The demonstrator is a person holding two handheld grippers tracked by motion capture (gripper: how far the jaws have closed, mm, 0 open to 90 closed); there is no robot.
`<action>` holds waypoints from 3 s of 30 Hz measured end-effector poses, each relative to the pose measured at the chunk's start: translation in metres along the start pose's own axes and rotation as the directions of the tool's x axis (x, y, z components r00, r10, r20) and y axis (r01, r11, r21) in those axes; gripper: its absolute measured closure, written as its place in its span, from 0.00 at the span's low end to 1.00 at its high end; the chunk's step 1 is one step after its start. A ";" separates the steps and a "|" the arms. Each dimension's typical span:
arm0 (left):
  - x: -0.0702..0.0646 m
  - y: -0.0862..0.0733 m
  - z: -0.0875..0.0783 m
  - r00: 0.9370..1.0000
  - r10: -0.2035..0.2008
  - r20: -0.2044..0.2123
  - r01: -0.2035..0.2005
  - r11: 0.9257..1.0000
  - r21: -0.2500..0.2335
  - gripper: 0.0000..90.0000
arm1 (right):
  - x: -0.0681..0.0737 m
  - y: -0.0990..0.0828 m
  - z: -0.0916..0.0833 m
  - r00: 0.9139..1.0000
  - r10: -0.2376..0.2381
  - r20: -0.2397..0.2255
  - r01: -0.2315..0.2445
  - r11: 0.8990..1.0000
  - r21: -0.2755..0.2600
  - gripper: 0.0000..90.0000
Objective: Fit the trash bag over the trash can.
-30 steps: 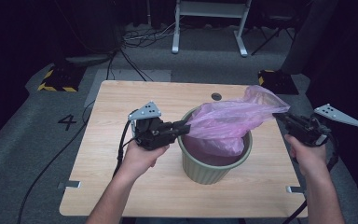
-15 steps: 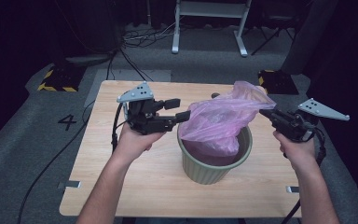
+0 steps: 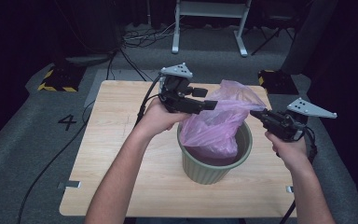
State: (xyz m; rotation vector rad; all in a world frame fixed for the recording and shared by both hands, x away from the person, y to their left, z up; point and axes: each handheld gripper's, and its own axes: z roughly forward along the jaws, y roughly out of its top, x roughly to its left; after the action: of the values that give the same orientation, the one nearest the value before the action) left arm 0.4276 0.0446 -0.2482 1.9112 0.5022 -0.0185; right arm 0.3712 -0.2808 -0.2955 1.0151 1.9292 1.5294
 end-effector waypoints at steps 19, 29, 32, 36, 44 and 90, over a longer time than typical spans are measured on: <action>-0.011 -0.015 0.018 0.989 0.079 -0.123 -0.074 0.996 0.045 1.00 | 0.006 0.006 0.003 0.996 0.064 -0.055 -0.067 0.996 -0.058 0.51; -0.027 -0.021 0.010 0.988 0.056 -0.145 -0.065 0.996 -0.056 1.00 | 0.011 -0.004 -0.017 0.954 0.290 -0.080 -0.288 0.957 0.028 0.39; -0.034 -0.019 0.015 0.984 0.060 -0.166 -0.070 0.996 -0.055 1.00 | 0.022 -0.003 -0.015 0.945 0.303 -0.126 -0.296 0.953 0.069 0.40; -0.044 -0.018 0.020 0.986 0.071 -0.154 -0.082 0.994 -0.072 1.00 | 0.036 -0.001 -0.003 0.956 0.277 -0.096 -0.266 0.957 0.112 0.43; -0.040 -0.025 0.009 0.983 0.017 -0.183 -0.037 0.994 -0.107 1.00 | 0.027 -0.008 0.005 0.984 0.179 -0.010 -0.178 0.979 0.097 1.00; -0.040 -0.148 -0.077 0.929 -0.227 -0.294 0.128 0.938 -0.321 0.99 | 0.037 -0.077 -0.100 0.985 0.168 0.029 -0.167 0.985 -0.036 1.00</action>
State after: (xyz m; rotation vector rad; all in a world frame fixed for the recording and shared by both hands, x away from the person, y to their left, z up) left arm 0.3225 0.1445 -0.3389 1.5713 0.8556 0.2474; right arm 0.2542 -0.3200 -0.3399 1.2054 1.8297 1.6205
